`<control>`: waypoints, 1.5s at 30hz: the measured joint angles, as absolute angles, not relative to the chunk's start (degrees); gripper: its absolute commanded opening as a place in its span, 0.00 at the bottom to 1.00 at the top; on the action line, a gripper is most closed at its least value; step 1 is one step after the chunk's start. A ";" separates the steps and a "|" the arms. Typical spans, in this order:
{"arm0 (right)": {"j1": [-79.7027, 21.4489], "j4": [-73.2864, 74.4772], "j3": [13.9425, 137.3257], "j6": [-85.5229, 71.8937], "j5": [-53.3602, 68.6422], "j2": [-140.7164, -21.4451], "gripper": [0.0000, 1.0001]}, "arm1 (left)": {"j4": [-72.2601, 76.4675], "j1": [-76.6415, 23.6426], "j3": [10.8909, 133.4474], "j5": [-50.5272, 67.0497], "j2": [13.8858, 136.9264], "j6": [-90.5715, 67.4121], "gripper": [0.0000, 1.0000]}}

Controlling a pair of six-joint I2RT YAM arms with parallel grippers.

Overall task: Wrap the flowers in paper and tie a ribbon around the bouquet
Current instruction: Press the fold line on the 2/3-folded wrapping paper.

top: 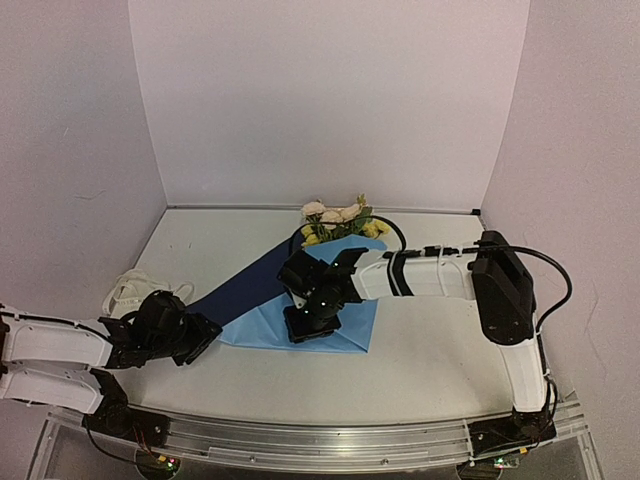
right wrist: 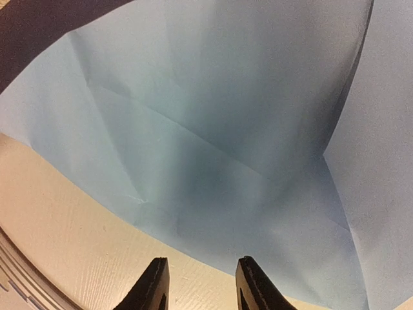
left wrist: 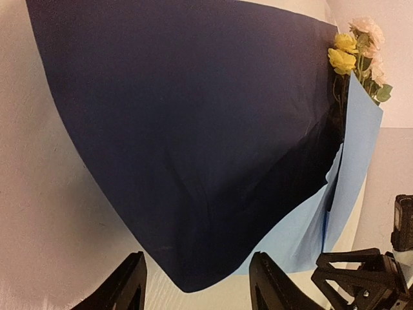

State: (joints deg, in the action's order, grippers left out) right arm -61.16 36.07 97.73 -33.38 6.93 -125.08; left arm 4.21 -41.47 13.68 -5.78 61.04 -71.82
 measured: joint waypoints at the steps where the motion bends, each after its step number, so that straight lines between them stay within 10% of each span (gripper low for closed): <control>1: -61.13 36.07 97.73 -33.44 6.92 -125.08 0.37 | 5.05 -41.47 13.22 -5.54 61.07 -72.31 0.58; 18: -61.28 36.05 97.73 -35.65 6.72 -126.41 0.22 | 19.47 -41.47 11.09 -2.57 70.57 -75.38 0.11; 45: -64.35 41.96 104.87 -38.92 -2.18 -133.13 0.32 | 12.32 -41.65 21.38 5.62 60.37 -58.71 0.00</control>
State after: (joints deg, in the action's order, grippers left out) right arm -64.35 41.96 104.87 -38.92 -2.18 -133.13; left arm 12.32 -41.65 21.38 5.62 60.37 -58.71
